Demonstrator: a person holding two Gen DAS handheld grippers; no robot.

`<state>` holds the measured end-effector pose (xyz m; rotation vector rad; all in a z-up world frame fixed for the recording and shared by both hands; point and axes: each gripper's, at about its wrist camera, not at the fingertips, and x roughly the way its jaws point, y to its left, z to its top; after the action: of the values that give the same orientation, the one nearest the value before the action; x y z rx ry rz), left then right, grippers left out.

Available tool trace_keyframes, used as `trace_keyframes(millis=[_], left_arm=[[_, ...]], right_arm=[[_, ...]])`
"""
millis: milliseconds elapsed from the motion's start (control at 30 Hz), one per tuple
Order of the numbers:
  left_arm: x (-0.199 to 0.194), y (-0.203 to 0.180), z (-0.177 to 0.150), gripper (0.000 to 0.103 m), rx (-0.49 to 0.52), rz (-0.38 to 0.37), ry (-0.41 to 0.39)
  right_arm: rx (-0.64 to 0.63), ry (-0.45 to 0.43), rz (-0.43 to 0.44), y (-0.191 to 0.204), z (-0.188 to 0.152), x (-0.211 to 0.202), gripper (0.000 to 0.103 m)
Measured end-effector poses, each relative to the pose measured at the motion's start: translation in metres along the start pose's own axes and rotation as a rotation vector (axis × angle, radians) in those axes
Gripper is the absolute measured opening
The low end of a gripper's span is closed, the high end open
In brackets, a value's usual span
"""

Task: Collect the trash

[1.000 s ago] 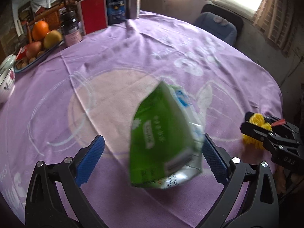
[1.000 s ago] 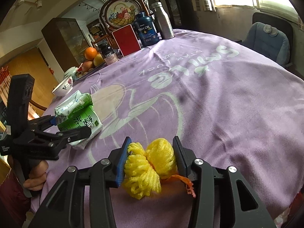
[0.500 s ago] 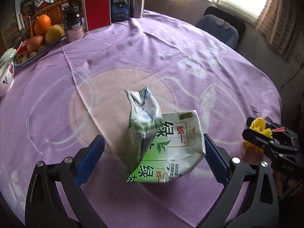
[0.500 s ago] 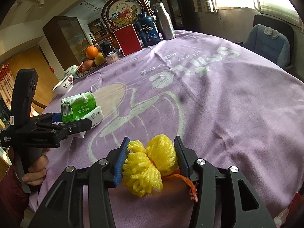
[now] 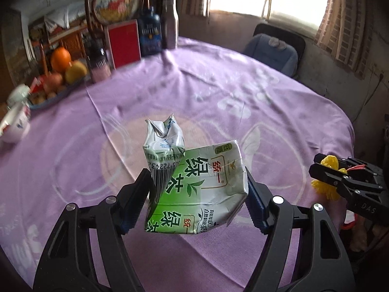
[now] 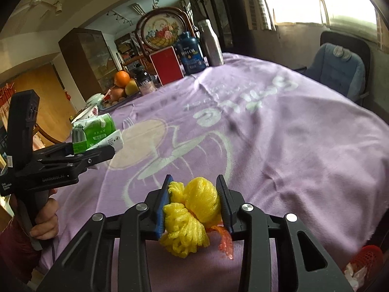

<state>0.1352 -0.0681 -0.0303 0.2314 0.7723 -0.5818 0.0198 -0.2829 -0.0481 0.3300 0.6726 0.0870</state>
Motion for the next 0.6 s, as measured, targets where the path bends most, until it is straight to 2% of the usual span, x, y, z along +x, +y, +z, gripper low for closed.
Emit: trace_keyframes(millis=[367, 600], left_arm=[[-0.05, -0.045, -0.004, 0.071, 0.041, 0.119, -0.157], [-0.074, -0.068, -0.003, 0.071, 0.049, 0.123, -0.227]], right_arm=[[0.006, -0.085, 0.014, 0.001, 0.002, -0.048, 0.036], [0.011, -0.143, 0.005, -0.004, -0.008, -0.084, 0.036]])
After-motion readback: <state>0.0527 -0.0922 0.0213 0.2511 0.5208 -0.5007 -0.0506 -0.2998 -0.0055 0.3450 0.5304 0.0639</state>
